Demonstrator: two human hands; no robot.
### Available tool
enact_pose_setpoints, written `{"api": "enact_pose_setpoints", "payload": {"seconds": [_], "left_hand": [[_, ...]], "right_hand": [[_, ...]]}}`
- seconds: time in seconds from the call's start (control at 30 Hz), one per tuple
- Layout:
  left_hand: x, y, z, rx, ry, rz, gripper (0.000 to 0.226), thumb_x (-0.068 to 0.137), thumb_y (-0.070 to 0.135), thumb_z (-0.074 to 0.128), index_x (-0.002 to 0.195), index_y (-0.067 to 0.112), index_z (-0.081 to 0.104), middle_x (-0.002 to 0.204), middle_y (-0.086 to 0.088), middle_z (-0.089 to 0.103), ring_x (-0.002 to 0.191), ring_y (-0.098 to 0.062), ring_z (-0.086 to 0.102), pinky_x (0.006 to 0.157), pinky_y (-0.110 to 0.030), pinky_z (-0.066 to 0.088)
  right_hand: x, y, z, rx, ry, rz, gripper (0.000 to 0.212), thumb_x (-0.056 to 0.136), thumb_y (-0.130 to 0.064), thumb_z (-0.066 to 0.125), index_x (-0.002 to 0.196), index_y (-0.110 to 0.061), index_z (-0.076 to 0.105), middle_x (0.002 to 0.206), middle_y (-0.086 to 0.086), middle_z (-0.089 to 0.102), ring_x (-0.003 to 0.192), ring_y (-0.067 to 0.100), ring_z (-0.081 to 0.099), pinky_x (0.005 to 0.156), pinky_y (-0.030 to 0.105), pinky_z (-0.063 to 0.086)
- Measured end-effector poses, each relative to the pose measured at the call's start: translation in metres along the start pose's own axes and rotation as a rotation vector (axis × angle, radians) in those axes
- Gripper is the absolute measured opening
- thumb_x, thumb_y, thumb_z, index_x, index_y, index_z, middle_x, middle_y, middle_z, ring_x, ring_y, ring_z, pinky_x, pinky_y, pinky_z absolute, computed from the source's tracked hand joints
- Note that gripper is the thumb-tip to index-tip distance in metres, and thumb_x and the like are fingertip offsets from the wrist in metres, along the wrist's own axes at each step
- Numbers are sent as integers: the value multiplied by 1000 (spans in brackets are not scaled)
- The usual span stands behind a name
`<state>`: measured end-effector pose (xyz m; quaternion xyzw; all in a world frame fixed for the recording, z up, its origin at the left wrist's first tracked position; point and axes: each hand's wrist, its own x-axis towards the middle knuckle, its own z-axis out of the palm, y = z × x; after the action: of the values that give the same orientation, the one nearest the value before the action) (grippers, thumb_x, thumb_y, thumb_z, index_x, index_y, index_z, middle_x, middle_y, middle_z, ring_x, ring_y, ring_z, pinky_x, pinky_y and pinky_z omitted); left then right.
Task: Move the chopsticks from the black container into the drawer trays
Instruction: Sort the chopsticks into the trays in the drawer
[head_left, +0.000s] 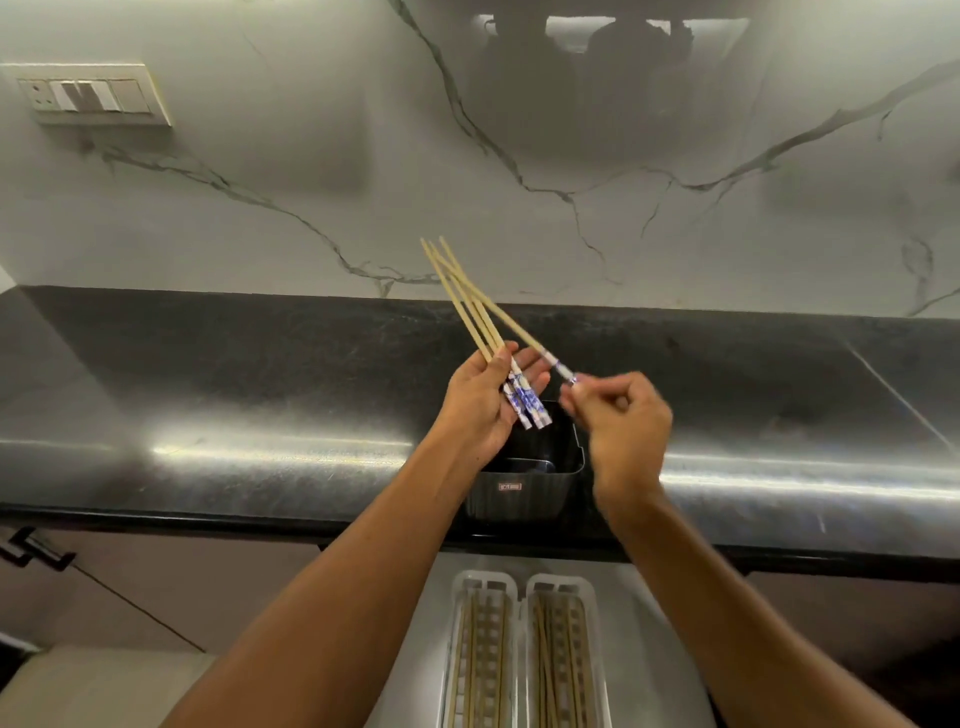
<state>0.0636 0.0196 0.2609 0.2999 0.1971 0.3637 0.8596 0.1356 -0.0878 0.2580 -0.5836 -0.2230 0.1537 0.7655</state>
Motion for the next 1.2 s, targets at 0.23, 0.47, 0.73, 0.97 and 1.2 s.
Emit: {"api": "enact_pose_setpoints", "payload": {"seconds": [0.23, 0.47, 0.73, 0.97, 1.2], "left_hand": [[-5, -12, 5, 180, -17, 52, 18, 100, 11, 43, 108, 7, 59, 96, -14, 71, 90, -24, 72, 81, -35, 60], [-3, -35, 22, 529, -68, 115, 15, 98, 9, 48, 107, 10, 60, 90, -11, 68, 85, -19, 71, 83, -32, 58], [-9, -114, 49, 840, -228, 275, 16, 92, 3, 50, 98, 8, 64, 82, -6, 67, 72, -12, 64, 75, -32, 55], [-4, -179, 23, 999, -44, 309, 21, 99, 16, 43, 99, 12, 64, 86, -5, 61, 80, -16, 57, 71, -27, 48], [17, -220, 4, 994, 65, 115, 32, 99, 40, 41, 82, 21, 61, 68, 3, 56, 54, 2, 51, 51, -17, 44]], "right_hand": [[-25, 35, -14, -351, -191, -227, 18, 90, -8, 60, 106, -14, 66, 94, 1, 71, 86, 9, 68, 73, 24, 57], [10, 7, -39, -584, -94, -352, 22, 87, -16, 65, 108, -13, 66, 91, -2, 66, 69, -1, 58, 62, 4, 45], [62, -51, -73, -437, -268, -244, 5, 90, -22, 61, 92, -19, 64, 80, 2, 71, 66, 4, 68, 51, 11, 49], [51, 23, -96, -557, -162, -291, 16, 95, -22, 51, 94, -7, 56, 82, 2, 65, 70, -2, 65, 58, 10, 49], [48, 71, -97, -623, -79, -285, 13, 98, -26, 47, 96, -16, 55, 80, -10, 62, 68, -7, 61, 56, 3, 43]]}}
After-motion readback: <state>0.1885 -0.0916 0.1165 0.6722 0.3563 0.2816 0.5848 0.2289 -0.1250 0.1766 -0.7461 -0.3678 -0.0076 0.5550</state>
